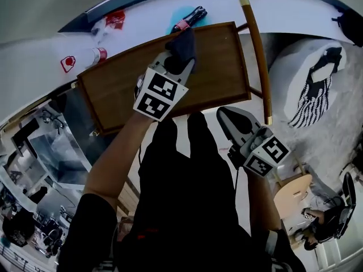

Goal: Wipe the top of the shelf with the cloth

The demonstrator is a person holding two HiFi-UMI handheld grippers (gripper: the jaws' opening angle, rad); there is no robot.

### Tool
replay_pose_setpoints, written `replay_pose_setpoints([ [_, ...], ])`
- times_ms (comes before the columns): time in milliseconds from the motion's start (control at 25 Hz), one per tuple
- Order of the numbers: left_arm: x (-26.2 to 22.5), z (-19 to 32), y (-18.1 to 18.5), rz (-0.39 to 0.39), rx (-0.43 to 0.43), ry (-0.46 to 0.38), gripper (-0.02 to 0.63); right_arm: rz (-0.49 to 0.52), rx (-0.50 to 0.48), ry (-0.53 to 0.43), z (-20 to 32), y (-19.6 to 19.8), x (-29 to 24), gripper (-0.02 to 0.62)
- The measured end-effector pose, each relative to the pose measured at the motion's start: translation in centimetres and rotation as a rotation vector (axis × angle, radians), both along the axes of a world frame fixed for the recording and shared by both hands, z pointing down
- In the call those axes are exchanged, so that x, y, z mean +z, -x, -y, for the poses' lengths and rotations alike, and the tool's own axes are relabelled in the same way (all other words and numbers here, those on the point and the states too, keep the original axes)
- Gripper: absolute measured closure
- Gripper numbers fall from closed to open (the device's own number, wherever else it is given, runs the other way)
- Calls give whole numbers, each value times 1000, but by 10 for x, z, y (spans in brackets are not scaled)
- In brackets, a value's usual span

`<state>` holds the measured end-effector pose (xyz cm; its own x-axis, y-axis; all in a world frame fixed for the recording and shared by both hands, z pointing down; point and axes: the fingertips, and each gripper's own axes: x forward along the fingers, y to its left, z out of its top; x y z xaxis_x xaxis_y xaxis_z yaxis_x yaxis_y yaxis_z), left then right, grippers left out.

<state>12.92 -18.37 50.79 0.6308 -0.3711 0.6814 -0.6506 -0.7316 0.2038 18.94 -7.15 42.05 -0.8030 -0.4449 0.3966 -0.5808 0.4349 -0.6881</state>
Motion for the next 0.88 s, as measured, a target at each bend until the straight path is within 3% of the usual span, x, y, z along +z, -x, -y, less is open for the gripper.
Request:
replay_pose_setpoints([
  [520,6,-93,231,148,-376,58,557,28,-309,-27,-27,155,-15,591],
  [880,36,-156,339,228,-554,155,557,18,-471,-5,-43,231,-9,591],
])
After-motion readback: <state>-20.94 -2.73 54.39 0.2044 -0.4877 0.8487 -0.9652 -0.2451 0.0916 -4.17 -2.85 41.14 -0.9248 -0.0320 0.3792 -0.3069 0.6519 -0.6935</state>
